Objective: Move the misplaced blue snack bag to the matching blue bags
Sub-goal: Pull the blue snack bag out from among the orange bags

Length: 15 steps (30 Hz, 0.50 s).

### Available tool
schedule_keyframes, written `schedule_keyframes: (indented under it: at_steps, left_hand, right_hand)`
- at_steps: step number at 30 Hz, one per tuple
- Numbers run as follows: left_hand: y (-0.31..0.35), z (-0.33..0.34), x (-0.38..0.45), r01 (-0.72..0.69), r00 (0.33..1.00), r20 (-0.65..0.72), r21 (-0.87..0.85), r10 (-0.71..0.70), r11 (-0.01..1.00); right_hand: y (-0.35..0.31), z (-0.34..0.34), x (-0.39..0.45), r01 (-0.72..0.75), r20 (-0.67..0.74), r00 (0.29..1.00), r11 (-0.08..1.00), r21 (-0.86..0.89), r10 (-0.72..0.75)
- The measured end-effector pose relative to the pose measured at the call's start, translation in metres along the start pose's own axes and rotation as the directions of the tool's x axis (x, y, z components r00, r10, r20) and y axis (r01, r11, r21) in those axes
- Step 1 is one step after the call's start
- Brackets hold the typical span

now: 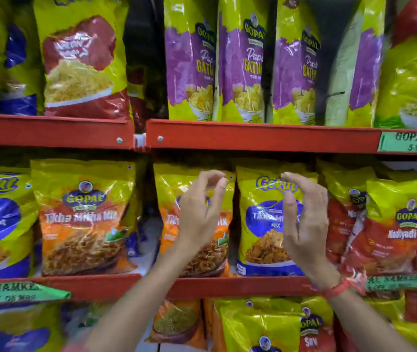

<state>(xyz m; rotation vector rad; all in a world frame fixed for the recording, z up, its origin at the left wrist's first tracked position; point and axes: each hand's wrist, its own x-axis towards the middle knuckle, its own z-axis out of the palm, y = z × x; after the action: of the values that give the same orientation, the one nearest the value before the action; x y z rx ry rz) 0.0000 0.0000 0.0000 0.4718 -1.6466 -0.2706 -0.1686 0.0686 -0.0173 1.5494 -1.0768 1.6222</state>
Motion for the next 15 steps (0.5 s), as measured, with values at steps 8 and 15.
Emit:
schedule_keyframes:
  at_steps: [8,15]
  left_hand:
    - [-0.032,0.084,-0.052,0.177,0.942,0.274,0.078,-0.192,0.981]
    - [-0.047,0.111,-0.066,0.349,0.860,0.388,0.027,-0.332,0.937]
  right_hand:
    - [0.084,-0.011,-0.065,-0.593,0.186,0.788,0.805,-0.027,0.587]
    - [0.114,-0.022,-0.085,-0.813,0.469,0.549,0.573,0.106,0.692]
